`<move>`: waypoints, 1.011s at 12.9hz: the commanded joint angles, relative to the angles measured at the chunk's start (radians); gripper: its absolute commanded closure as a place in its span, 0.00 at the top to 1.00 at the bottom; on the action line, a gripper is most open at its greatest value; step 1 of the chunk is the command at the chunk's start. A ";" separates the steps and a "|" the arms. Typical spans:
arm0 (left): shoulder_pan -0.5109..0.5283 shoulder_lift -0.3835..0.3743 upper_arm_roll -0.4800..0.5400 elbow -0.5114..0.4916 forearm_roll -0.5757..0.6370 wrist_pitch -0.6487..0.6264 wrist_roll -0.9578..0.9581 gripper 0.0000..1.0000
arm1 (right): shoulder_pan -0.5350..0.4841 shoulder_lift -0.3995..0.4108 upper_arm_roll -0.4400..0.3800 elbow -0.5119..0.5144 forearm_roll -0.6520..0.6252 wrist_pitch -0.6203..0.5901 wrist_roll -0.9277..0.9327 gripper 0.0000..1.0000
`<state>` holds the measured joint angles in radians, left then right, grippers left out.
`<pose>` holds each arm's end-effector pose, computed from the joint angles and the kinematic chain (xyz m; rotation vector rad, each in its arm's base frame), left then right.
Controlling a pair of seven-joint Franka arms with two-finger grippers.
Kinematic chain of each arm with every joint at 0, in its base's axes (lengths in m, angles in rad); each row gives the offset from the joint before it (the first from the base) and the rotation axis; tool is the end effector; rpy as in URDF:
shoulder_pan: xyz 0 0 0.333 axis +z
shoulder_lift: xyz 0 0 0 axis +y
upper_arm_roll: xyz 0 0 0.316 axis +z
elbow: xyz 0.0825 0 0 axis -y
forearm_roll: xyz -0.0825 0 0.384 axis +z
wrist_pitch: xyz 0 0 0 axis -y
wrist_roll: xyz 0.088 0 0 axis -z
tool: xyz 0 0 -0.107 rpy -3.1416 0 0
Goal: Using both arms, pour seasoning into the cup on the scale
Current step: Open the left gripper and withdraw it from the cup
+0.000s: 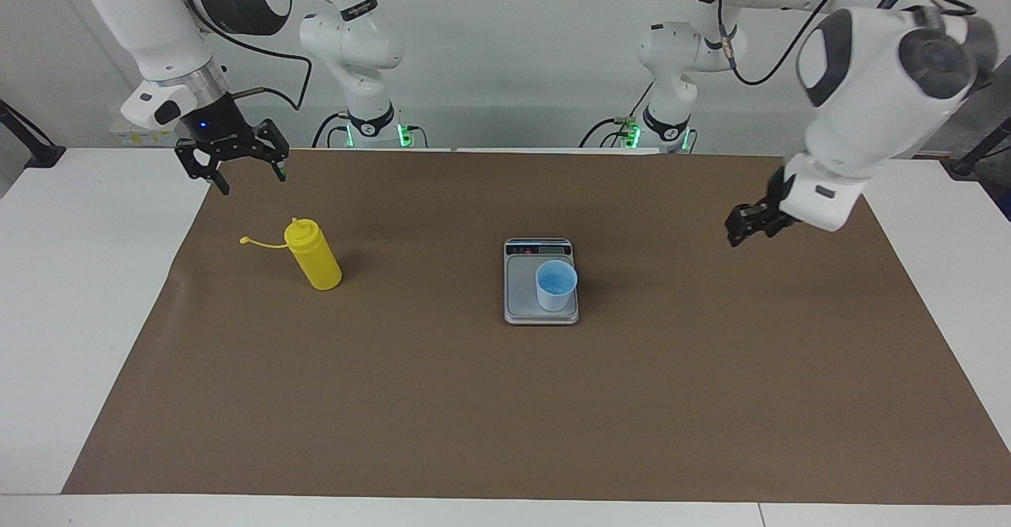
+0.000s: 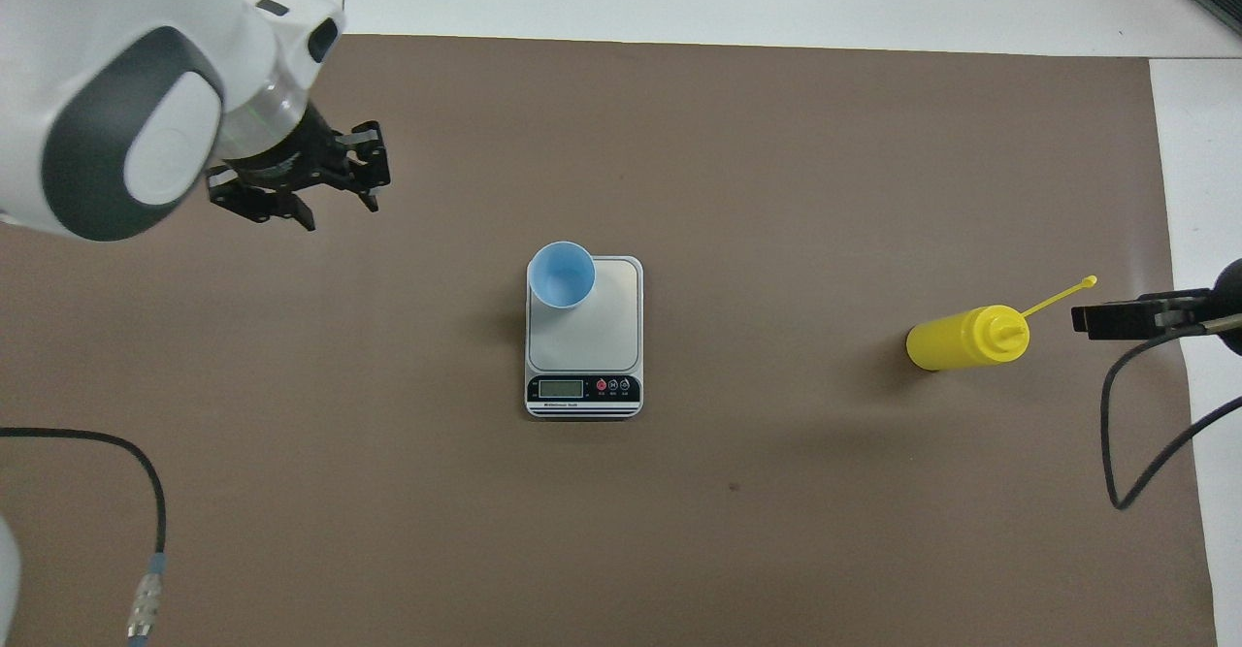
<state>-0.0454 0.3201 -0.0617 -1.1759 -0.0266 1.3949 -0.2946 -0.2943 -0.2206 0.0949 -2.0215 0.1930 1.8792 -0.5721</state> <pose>0.6279 -0.0635 0.6030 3.0986 0.2895 -0.1676 0.4943 -0.0817 0.5529 -2.9727 -0.4792 -0.2027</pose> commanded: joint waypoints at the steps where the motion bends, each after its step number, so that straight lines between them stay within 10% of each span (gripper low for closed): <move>1: 0.108 -0.114 -0.018 -0.066 -0.003 -0.024 0.158 0.67 | -0.083 -0.031 0.003 -0.098 0.118 0.058 -0.262 1.00; 8: 0.101 -0.364 -0.020 -0.510 0.001 0.119 0.190 0.72 | -0.180 0.001 0.002 -0.223 0.354 0.132 -0.768 1.00; 13: 0.111 -0.443 -0.020 -0.611 0.001 0.164 0.198 0.75 | -0.223 0.056 0.002 -0.233 0.459 0.133 -0.900 1.00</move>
<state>0.0609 -0.0554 -0.0842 -1.6981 -0.0280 1.5187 -0.1042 -0.4931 -0.1846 0.0917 -2.2407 0.5897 1.9973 -1.3981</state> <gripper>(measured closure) 0.251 0.000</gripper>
